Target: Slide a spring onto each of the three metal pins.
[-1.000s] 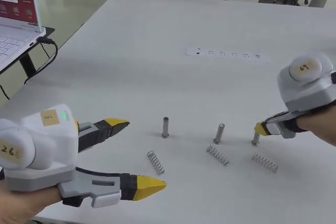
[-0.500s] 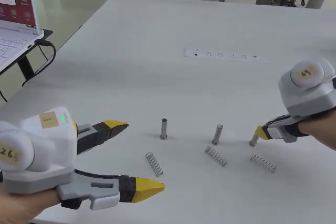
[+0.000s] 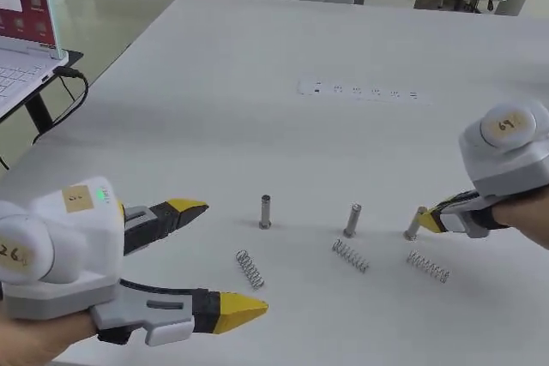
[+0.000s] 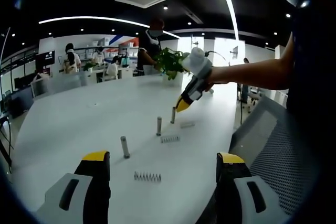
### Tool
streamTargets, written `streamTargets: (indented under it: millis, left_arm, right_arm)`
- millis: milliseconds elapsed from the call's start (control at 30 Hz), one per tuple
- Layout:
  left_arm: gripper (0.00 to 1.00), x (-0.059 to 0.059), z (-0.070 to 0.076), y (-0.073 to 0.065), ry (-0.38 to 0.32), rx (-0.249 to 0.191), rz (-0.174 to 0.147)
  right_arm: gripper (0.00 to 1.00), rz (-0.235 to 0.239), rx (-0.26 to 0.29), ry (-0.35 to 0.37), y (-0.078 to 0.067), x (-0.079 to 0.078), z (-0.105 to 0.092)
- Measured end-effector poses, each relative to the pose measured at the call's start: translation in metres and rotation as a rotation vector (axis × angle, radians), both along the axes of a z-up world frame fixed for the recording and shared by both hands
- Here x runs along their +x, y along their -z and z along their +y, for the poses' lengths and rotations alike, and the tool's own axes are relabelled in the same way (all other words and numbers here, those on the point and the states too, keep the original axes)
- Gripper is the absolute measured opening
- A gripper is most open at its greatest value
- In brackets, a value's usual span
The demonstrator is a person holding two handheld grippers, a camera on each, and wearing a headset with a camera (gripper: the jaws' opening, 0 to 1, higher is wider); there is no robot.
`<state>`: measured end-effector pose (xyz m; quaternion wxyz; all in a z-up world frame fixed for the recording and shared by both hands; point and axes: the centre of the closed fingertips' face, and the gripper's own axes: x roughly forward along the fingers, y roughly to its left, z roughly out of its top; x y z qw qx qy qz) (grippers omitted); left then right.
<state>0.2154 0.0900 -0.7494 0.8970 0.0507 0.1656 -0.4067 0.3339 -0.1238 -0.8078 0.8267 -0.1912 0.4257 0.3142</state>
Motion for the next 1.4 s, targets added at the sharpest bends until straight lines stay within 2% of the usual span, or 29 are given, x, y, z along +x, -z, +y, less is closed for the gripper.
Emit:
streamTargets:
  millis: [233,500,967,1233,1400]
  left_arm:
    - [0.8,0.0,0.0,0.0,0.003,-0.002,0.0]
    - [0.79,0.0,0.0,0.0,0.005,-0.002,0.0]
    - [0.79,0.002,0.001,-0.002,-0.006,-0.011,-0.004]
    - [0.79,0.004,0.002,-0.002,-0.014,-0.016,-0.007]
    - [0.79,0.005,0.003,-0.002,-0.019,-0.019,-0.008]
  right_arm:
    - [0.08,0.021,-0.008,-0.025,0.005,-0.014,0.0]
    - [0.09,0.079,-0.055,-0.12,0.021,-0.032,0.01]
    - [0.11,0.125,-0.217,-0.27,0.038,-0.034,0.011]
    - [0.11,0.171,-0.279,-0.31,0.05,-0.031,0.007]
    - [0.1,0.199,-0.3,-0.319,0.055,-0.031,0.005]
